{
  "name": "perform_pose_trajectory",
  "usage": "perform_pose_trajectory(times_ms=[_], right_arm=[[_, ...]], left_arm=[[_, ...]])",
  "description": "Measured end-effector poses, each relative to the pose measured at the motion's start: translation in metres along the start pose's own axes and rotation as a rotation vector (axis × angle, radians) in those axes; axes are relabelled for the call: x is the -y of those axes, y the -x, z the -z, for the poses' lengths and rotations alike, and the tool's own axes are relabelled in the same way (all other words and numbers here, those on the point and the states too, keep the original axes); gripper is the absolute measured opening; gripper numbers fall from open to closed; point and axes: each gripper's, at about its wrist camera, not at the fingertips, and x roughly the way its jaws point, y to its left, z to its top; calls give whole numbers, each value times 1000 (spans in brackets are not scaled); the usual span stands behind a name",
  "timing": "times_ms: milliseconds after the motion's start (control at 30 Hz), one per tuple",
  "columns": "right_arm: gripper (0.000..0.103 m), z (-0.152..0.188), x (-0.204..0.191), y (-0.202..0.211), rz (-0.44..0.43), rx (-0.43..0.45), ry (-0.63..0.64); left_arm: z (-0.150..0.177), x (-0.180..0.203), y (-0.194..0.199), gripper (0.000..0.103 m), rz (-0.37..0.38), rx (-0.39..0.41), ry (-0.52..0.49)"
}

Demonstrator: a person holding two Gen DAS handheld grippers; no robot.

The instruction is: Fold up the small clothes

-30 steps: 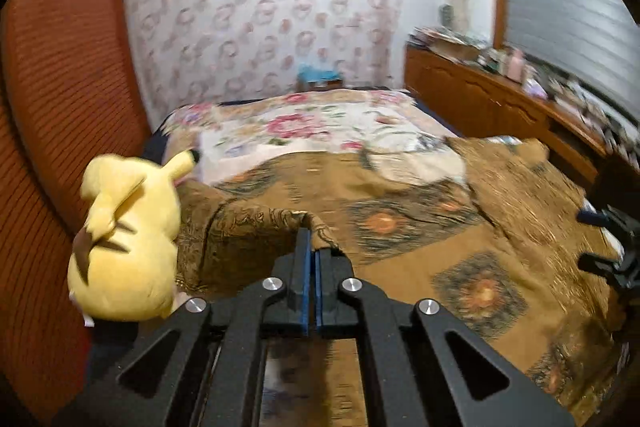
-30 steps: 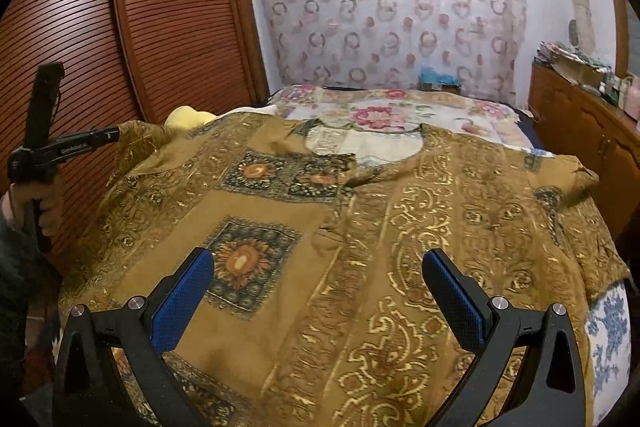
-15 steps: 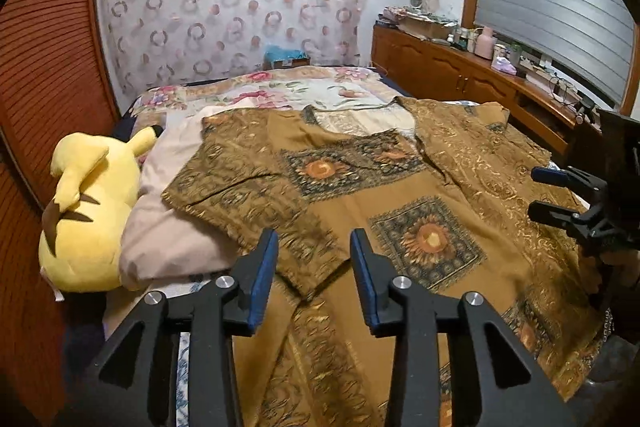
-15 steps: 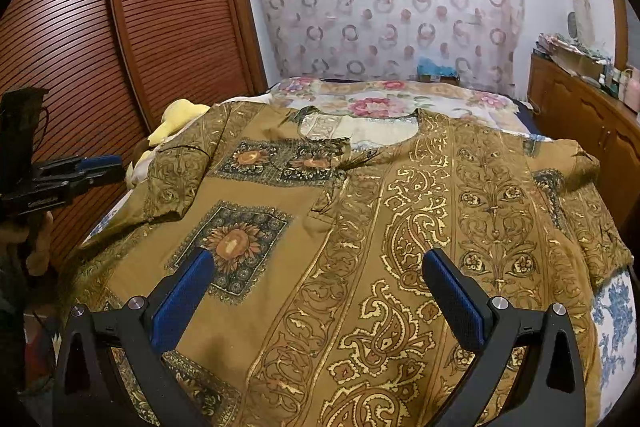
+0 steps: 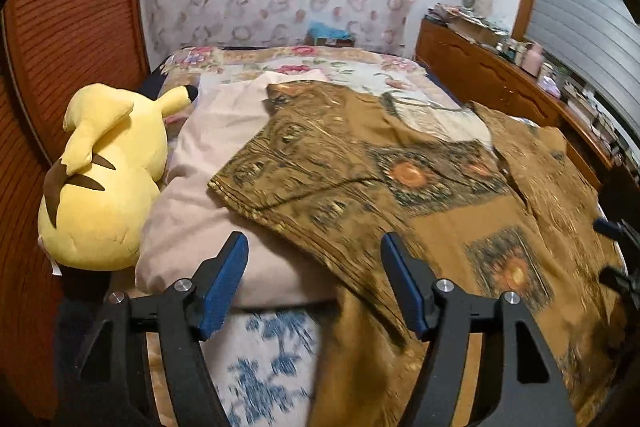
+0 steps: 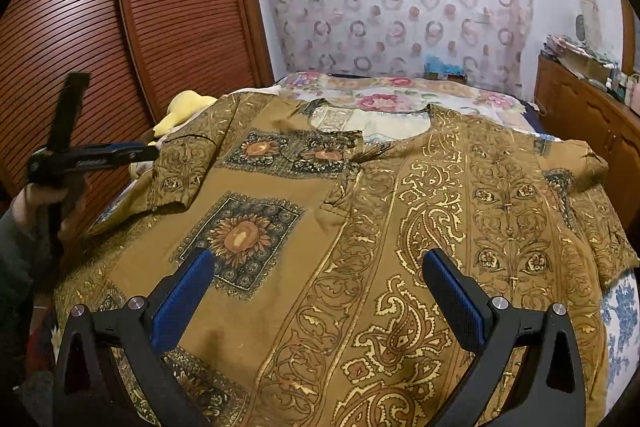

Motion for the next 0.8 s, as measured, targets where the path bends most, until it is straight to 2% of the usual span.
perform_pose_trajectory(times_ms=[67, 167, 367, 467, 533, 633, 800], right_arm=[[103, 1, 0, 0, -1, -2, 0], [103, 3, 0, -1, -3, -6, -1], [103, 3, 2, 2, 1, -11, 12], [103, 3, 5, 3, 4, -13, 10], [103, 4, 7, 4, 4, -14, 7], [103, 4, 9, 6, 6, -12, 2], [103, 5, 12, 8, 11, -14, -1]], left_arm=[[-4, -5, -7, 70, 10, -1, 24], [-7, -17, -20, 65, 100, -37, 94], [-6, -12, -25, 61, 64, -50, 73], [-8, -7, -24, 43, 60, -49, 59], [-12, -5, -22, 13, 46, -43, 57], [-21, 1, -14, 6, 44, 0, 38], [-39, 30, -4, 3, 63, 33, -30]])
